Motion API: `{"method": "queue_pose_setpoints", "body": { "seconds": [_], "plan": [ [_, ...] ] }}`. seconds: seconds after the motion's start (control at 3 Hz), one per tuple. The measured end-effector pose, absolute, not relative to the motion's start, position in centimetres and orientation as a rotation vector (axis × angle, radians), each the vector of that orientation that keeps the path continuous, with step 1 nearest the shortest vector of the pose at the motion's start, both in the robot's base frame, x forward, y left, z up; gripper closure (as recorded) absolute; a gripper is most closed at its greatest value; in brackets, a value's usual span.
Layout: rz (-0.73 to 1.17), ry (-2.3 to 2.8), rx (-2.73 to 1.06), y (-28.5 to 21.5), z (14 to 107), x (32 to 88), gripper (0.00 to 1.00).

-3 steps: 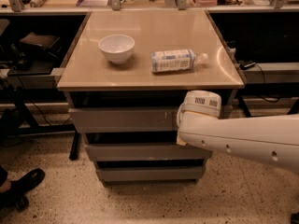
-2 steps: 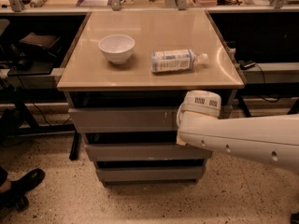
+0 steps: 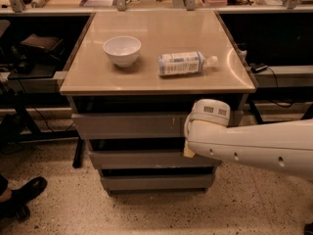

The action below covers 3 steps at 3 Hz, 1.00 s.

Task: Open top drawer

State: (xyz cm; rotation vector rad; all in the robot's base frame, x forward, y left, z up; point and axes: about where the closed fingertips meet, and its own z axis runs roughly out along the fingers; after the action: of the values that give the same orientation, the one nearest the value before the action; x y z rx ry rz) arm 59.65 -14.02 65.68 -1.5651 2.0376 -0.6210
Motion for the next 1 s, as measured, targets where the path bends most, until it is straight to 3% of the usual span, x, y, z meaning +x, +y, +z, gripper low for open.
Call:
{"method": "queue_pose_setpoints", "body": {
  "seconds": [0.33,1.0],
  "plan": [
    [-0.488,2.063,-1.582,-14.3,61.6,60.4,0.00],
    [-0.448,1.949,-1.595,-13.1,63.4,63.4,0.00]
  ]
}}
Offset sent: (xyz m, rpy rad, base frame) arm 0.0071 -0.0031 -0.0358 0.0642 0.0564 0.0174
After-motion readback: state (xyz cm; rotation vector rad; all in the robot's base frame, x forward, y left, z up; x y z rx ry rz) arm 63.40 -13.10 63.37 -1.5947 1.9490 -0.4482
